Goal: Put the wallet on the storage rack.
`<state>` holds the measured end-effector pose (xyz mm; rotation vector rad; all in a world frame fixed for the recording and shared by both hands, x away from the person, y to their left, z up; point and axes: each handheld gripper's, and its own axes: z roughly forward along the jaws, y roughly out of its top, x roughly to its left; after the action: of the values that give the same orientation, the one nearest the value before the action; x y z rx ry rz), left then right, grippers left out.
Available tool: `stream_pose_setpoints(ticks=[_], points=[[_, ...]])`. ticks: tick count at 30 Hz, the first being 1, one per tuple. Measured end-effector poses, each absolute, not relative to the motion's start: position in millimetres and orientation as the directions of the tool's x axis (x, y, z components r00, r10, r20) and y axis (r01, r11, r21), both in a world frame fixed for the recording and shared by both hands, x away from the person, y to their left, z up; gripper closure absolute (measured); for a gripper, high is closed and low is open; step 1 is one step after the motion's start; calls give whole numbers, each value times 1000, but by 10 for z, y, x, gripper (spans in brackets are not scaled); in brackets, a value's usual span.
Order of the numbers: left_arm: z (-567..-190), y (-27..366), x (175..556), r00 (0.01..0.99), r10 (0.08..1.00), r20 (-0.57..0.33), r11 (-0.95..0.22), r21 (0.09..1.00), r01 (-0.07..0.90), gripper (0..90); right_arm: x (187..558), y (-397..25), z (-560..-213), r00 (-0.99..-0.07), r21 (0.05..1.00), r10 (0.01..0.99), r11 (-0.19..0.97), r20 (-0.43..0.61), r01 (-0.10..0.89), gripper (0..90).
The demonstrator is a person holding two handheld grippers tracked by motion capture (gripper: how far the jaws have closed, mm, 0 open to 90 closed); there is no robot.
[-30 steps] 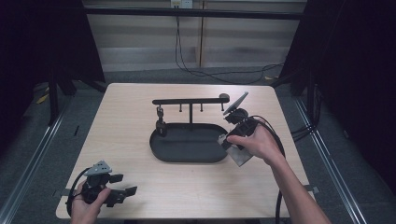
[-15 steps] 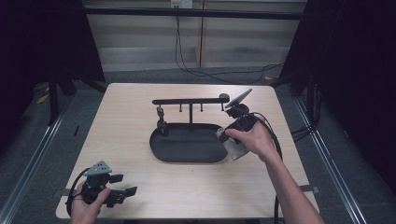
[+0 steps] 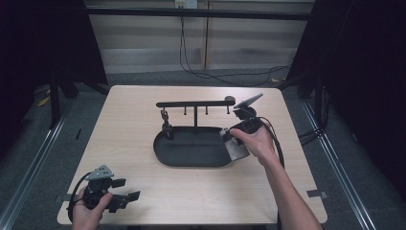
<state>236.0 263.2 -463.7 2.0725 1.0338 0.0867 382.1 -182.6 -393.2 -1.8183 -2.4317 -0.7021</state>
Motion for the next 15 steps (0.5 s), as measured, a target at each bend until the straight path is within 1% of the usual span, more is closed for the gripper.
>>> stream_pose_setpoints(ticks=[3, 15], points=[[-4640, 2636, 2360, 660, 695, -285, -333, 686, 647, 201, 3845, -1827, -3969, -304, 354, 905, 192, 296, 915, 343], [-4637, 2636, 2358, 657, 698, -285, -330, 687, 648, 201, 3936, -1885, -4107, -212, 386, 913, 66, 349, 920, 343]])
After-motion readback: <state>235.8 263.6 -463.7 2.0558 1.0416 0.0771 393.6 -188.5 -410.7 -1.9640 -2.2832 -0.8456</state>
